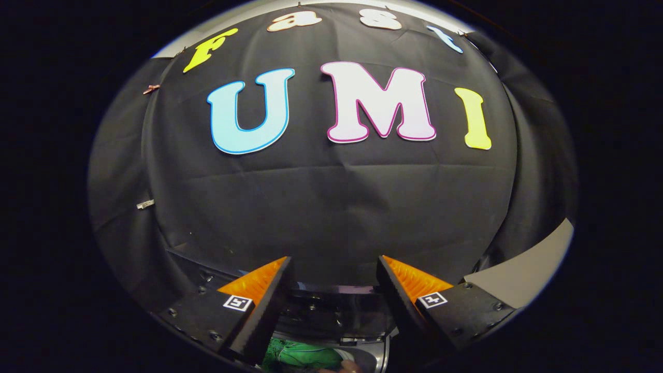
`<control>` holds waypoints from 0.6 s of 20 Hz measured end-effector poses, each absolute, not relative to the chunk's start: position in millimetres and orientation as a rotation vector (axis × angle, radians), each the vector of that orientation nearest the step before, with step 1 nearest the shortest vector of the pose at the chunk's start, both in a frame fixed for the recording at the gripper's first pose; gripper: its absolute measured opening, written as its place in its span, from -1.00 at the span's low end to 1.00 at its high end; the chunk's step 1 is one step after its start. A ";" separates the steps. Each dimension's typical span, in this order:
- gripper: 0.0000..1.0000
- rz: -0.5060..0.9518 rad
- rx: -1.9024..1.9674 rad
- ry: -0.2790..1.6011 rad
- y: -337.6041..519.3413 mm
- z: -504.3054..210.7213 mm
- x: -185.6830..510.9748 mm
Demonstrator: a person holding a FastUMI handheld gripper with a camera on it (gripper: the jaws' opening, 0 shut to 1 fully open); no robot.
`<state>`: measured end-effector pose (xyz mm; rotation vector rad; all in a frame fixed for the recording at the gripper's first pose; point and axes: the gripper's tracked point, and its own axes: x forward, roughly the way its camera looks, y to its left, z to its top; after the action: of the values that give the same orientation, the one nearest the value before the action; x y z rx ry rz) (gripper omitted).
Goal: Put the clothes into the washing machine and then close the washing machine lid.
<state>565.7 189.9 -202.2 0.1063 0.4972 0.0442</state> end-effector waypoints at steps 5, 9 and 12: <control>1.00 0.063 0.120 0.531 191.0 -197.9 537.7; 1.00 0.031 0.119 0.524 193.3 -193.4 497.9; 1.00 0.014 0.111 0.538 195.0 -197.6 463.5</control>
<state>463.5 195.0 -197.6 0.1115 0.5376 0.0137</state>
